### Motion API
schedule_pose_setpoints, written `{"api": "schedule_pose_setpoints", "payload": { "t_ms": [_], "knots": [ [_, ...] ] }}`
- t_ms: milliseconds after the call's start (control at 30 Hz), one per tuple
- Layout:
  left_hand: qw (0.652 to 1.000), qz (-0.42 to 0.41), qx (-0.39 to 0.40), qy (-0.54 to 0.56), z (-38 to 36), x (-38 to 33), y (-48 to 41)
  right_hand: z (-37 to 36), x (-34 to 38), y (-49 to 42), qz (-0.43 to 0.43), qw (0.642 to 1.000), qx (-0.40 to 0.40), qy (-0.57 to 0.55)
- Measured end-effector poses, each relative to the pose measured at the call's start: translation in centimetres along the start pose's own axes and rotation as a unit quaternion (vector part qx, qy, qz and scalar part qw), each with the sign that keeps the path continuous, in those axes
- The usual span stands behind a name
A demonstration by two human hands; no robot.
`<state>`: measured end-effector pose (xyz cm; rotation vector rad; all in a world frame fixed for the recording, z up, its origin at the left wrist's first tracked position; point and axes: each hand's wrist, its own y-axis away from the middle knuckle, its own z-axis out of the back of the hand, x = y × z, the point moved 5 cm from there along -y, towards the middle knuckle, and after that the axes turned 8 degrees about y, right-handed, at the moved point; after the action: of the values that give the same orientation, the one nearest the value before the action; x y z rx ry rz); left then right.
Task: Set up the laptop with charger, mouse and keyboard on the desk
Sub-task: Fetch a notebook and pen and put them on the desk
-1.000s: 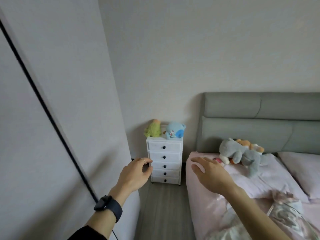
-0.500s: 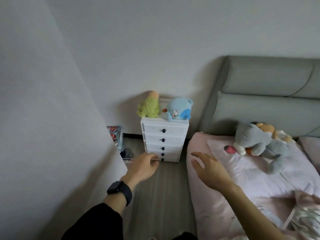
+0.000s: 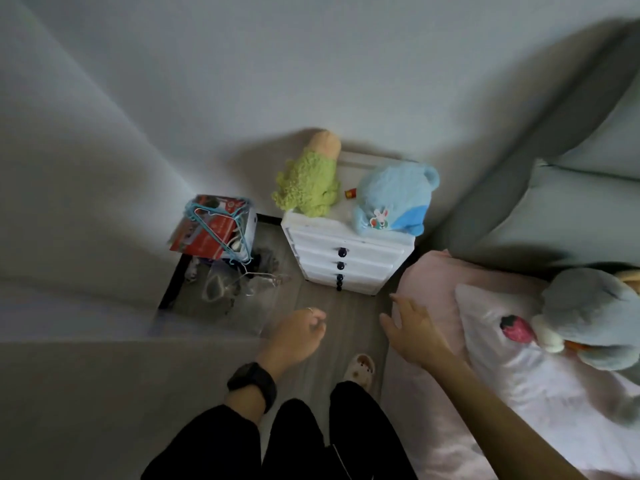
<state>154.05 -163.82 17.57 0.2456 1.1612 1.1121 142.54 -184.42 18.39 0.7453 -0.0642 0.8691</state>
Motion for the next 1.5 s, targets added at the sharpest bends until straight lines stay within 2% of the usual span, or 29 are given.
{"api": "schedule_pose_setpoints", "payload": {
  "t_ms": [200, 267, 333, 467, 567, 667, 733, 933, 1200, 1400, 1500],
  "knots": [
    [0.991, 0.072, 0.003, 0.111, -1.6, -1.0, -6.5, 1.2, -1.0, -9.9, 0.013, 0.998, -0.057, 0.012],
    [0.982, 0.094, -0.011, 0.161, -2.4, -0.8, -9.3, 1.0, -1.4, -12.1, 0.035, 0.994, -0.089, 0.054],
    [0.965, 0.132, -0.006, 0.225, -3.5, -0.7, -11.9, 0.3, -2.1, -13.5, 0.034, 0.990, -0.088, 0.104],
    [0.910, 0.195, -0.032, 0.363, -4.6, -1.6, -16.2, -2.0, -2.8, -14.2, 0.023, 0.984, -0.103, 0.142],
    [0.856, 0.241, -0.042, 0.455, -6.4, -0.7, -20.2, -4.7, -4.1, -14.9, -0.028, 0.983, -0.127, 0.127],
    [0.797, 0.255, -0.084, 0.541, -5.3, -1.4, -22.2, -3.9, -3.3, -14.8, -0.032, 0.978, -0.159, 0.127],
    [0.776, 0.252, -0.101, 0.570, -3.9, -2.4, -23.4, -3.0, -2.9, -15.2, -0.029, 0.977, -0.175, 0.116],
    [0.808, 0.239, -0.085, 0.531, -4.4, -1.5, -24.0, -2.8, -2.5, -15.3, -0.035, 0.979, -0.167, 0.113],
    [0.790, 0.230, -0.110, 0.557, -7.6, 1.8, -19.8, -1.3, -2.0, -14.7, -0.038, 0.977, -0.177, 0.114],
    [0.787, 0.267, -0.123, 0.542, -9.3, 5.3, -15.8, -2.2, -2.0, -14.9, -0.038, 0.979, -0.159, 0.121],
    [0.792, 0.295, -0.095, 0.525, -10.3, 6.9, -13.5, -2.6, -2.2, -14.8, -0.046, 0.979, -0.164, 0.111]
  ]
}}
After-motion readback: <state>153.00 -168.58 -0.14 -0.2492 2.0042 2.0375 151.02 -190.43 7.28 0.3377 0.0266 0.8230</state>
